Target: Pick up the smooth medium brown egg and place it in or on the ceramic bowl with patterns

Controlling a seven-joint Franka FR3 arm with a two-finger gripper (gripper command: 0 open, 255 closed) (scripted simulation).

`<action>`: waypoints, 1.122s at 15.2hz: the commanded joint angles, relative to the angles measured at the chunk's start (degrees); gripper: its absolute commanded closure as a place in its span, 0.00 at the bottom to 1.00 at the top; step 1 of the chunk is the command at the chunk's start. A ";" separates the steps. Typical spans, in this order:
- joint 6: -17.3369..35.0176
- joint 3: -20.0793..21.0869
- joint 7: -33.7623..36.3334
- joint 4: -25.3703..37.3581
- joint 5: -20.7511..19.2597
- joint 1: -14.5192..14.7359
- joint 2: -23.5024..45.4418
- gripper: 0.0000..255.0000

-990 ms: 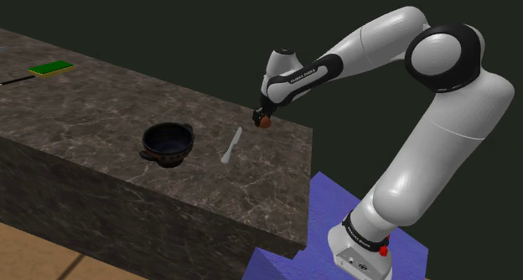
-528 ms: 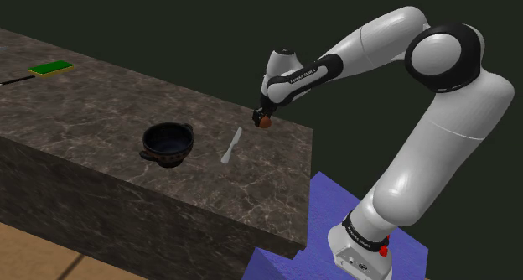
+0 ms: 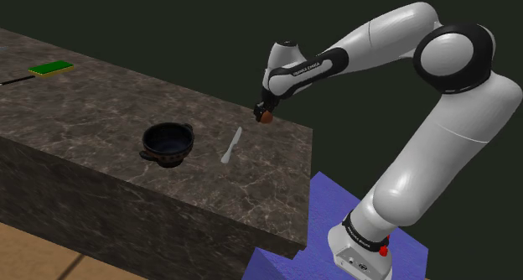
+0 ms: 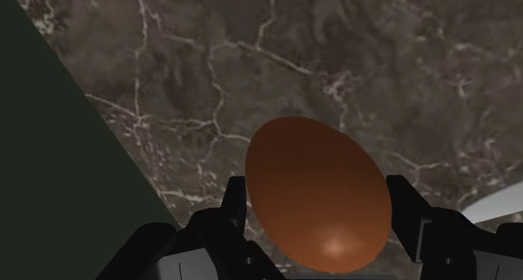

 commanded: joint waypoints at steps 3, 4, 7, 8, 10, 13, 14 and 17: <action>-2.92 0.08 -0.47 1.03 0.34 0.07 -1.88 1.00; -3.67 0.10 -0.59 1.36 0.42 0.08 -2.31 1.00; -5.93 0.15 -0.94 2.42 0.67 0.14 -3.52 1.00; -6.68 0.16 -1.06 2.79 0.74 0.15 -3.91 1.00; -8.19 0.19 -1.28 3.58 0.89 0.19 -4.64 1.00; -10.46 0.24 -1.61 4.86 1.10 0.24 -5.64 1.00; -11.22 0.25 -1.71 5.31 1.16 0.26 -5.95 1.00; -13.48 0.30 -2.02 6.73 1.35 0.31 -6.81 1.00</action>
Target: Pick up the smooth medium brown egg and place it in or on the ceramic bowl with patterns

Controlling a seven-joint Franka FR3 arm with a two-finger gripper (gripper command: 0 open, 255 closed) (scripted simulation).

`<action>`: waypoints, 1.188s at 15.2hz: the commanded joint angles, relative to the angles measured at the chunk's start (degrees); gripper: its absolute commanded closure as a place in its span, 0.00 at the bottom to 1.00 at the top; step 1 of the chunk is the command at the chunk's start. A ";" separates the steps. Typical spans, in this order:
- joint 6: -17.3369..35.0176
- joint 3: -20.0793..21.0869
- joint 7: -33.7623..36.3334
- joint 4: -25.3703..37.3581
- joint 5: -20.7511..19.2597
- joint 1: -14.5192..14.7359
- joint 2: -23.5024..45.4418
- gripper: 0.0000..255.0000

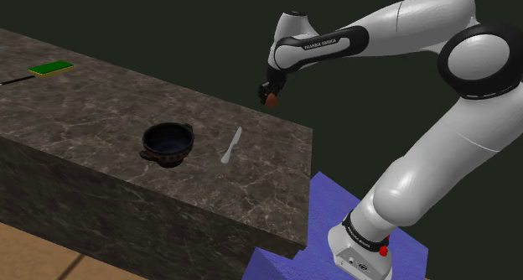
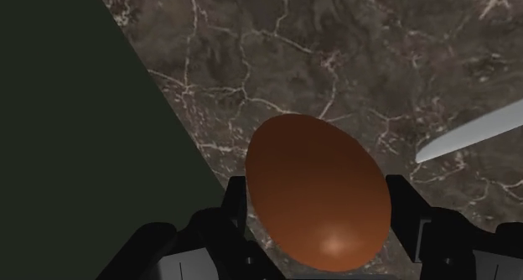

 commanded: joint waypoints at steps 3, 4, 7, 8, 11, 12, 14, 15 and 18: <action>-3.17 -0.02 -0.60 2.30 0.29 0.00 -0.89 1.00; -3.92 -0.01 -0.69 2.83 0.34 0.02 -1.12 1.00; -6.19 0.03 -0.98 4.51 0.50 0.06 -1.72 1.00; -6.95 0.05 -1.07 5.09 0.55 0.07 -1.90 1.00; -8.33 0.86 0.21 6.08 0.53 0.71 -2.13 1.00; -8.58 1.65 1.63 6.22 0.44 1.33 -2.05 1.00; -9.12 3.22 4.45 6.69 0.28 2.56 -1.74 1.00; -9.40 4.01 5.85 7.03 0.20 3.17 -1.49 1.00; -10.34 6.33 10.02 8.43 -0.05 5.00 -0.43 1.00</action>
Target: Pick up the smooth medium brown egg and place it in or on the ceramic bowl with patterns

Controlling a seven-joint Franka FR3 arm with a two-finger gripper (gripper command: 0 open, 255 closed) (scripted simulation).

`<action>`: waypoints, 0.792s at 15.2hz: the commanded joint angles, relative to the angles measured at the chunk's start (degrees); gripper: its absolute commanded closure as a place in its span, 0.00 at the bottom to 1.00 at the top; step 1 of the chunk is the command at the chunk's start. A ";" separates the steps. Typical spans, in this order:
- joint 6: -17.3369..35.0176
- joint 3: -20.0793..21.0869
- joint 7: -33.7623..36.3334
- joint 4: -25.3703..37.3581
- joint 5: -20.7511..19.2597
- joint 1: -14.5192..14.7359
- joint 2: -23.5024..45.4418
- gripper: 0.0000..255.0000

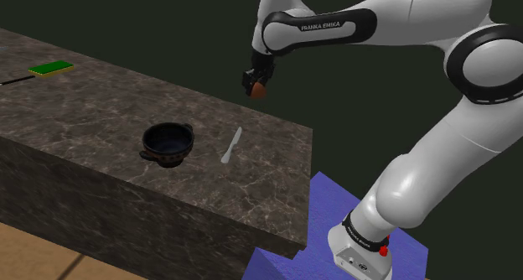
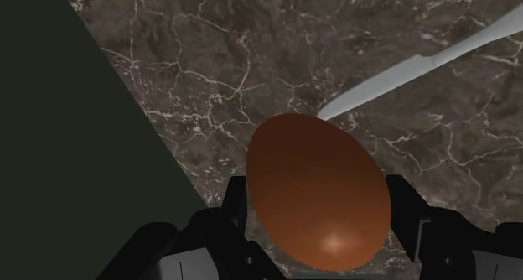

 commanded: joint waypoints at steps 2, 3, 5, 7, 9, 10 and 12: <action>-0.95 2.26 4.24 1.75 -0.31 1.86 1.41 1.00; -1.32 2.99 5.60 2.48 -0.43 2.48 1.99 1.00; -2.11 4.41 8.32 4.15 -0.72 3.75 3.29 1.00; -2.98 5.80 11.00 6.10 -1.08 5.02 4.82 1.00; -3.94 7.10 13.65 8.33 -1.52 6.35 6.55 1.00; -4.45 7.73 14.96 9.55 -1.77 7.02 7.50 1.00; -5.56 8.94 17.55 12.23 -2.34 8.39 9.56 1.00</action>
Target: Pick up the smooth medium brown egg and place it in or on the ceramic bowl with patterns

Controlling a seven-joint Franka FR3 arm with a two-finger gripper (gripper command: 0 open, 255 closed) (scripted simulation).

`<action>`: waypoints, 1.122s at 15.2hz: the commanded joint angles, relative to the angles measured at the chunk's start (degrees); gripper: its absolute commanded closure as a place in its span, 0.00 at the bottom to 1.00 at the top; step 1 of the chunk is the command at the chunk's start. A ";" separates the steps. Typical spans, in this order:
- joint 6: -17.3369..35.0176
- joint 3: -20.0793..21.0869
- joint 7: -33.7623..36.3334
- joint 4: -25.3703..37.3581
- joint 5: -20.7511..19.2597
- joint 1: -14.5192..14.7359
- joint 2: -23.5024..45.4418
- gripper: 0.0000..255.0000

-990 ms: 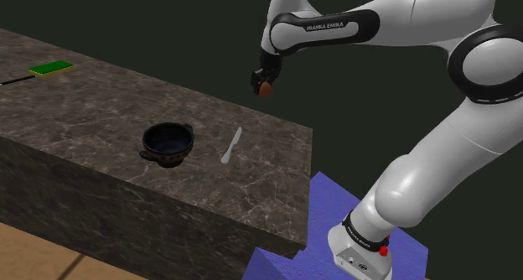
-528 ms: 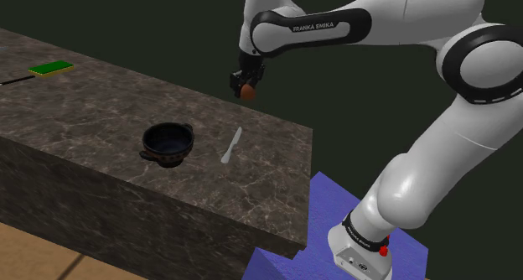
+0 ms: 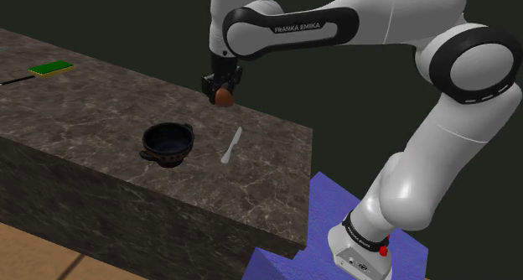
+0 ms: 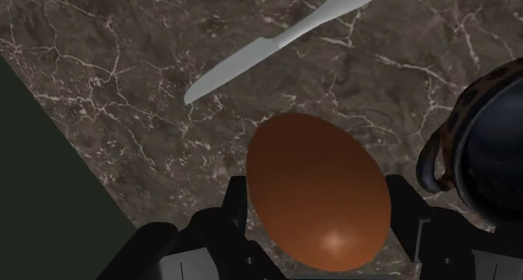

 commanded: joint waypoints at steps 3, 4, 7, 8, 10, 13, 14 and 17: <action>-3.15 2.38 5.41 7.21 -1.38 3.11 5.17 1.00; -3.85 2.87 6.62 8.92 -1.76 3.89 6.45 1.00; -6.20 4.15 10.12 14.63 -3.02 6.42 10.63 1.00; -7.07 4.52 11.23 16.74 -3.47 7.32 12.15 1.00; -8.98 5.15 13.33 21.35 -4.42 9.24 15.40 1.00; -10.72 5.64 15.65 26.57 -5.58 11.62 19.50 1.00; -9.97 5.61 15.79 25.80 -5.61 11.57 19.50 1.00; -7.76 5.53 16.23 23.63 -5.76 11.42 19.58 1.00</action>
